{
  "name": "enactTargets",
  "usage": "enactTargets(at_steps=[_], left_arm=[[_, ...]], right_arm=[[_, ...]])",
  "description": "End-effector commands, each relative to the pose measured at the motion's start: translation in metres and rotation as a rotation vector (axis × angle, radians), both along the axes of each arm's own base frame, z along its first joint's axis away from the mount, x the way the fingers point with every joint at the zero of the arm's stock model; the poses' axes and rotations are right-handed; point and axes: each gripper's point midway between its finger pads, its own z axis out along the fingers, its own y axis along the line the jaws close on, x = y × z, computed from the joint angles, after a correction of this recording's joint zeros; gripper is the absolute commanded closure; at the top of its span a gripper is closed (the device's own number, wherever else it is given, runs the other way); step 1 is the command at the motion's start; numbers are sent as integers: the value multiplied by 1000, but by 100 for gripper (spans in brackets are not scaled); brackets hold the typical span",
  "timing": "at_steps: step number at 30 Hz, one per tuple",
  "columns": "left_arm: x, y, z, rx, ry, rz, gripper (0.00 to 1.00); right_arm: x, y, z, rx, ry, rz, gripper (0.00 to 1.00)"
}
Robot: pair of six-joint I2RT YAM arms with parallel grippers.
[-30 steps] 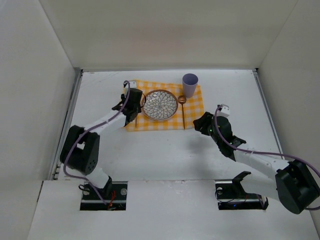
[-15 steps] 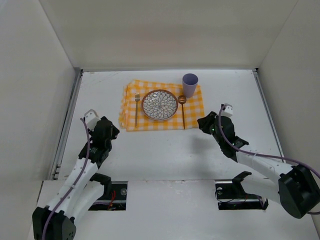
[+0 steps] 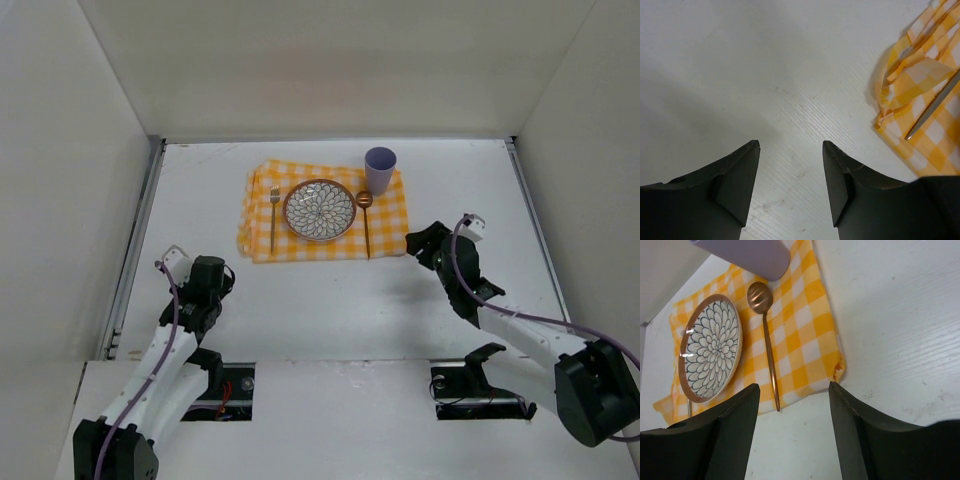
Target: Set the dinner table for one person
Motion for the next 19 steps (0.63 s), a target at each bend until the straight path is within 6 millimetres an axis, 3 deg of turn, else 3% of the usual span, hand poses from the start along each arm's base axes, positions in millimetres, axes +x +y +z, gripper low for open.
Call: enactTargets(at_steps=[1, 19], left_arm=[[7, -1, 1, -27, -41, 19, 49], [26, -6, 9, 22, -12, -39, 49]], right_arm=[[7, -5, 22, 55, -78, -43, 36], [9, -1, 20, 48, -69, -29, 35]])
